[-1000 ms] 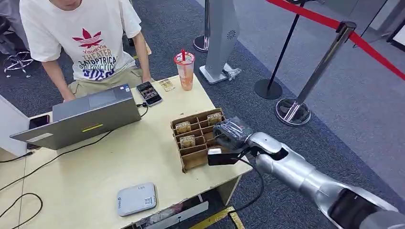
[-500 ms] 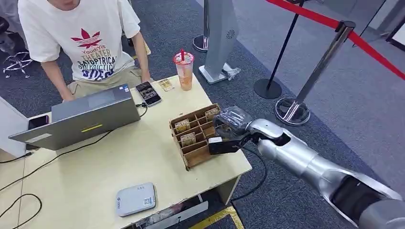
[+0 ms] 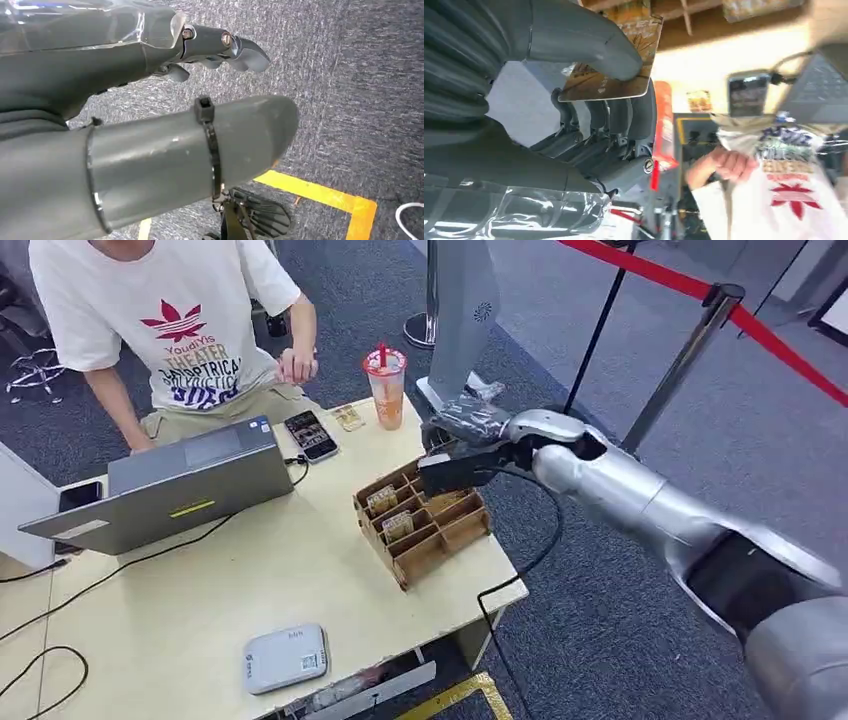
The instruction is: Pass the card to the sensor for recognition and then transmit it.
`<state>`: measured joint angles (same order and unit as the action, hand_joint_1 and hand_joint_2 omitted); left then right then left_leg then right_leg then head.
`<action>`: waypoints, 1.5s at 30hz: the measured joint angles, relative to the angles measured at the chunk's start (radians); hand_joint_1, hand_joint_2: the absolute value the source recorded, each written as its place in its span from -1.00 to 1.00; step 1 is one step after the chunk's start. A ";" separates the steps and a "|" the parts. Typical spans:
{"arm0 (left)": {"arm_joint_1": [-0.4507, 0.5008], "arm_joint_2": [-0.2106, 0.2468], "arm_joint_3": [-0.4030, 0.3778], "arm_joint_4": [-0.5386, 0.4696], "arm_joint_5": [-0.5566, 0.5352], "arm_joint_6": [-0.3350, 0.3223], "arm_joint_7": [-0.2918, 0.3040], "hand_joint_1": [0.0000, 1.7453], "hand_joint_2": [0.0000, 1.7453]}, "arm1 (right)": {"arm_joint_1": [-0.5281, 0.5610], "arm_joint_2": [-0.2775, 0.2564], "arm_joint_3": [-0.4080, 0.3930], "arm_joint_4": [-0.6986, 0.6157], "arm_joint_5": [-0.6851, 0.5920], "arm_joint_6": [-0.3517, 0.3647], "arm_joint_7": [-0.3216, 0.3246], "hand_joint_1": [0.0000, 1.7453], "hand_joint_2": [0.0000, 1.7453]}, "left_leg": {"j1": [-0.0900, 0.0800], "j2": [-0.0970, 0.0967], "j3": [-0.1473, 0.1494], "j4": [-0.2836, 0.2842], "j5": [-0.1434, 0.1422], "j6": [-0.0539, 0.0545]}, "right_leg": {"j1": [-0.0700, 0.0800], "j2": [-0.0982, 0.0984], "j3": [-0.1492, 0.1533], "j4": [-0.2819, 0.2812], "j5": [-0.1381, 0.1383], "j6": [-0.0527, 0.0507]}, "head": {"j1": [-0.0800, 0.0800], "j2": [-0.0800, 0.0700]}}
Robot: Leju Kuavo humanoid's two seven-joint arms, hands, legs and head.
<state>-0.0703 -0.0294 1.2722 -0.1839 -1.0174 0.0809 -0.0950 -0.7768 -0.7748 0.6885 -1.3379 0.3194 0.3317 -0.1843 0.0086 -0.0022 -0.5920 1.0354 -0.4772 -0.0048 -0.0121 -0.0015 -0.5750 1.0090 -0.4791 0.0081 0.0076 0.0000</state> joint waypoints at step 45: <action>-0.036 -0.029 -0.001 0.000 -0.055 0.035 0.015 -1.00 -1.00 | -0.247 0.511 0.246 0.573 0.060 -0.177 -0.079 -1.00 1.00 | 0.001 -0.001 0.000 0.000 0.001 -0.001 | 0.002 -0.001 0.000 0.001 0.000 0.000 | 0.000 0.000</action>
<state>-0.1059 -0.0580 1.2715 -0.1839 -1.0719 0.1156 -0.0797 -1.0243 -0.2636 0.9346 -0.7653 0.3795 0.1549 -0.2636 0.0099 -0.0037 -0.5920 1.0355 -0.4764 -0.0058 -0.0104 -0.0026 -0.5745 1.0098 -0.4790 0.0080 0.0080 0.0000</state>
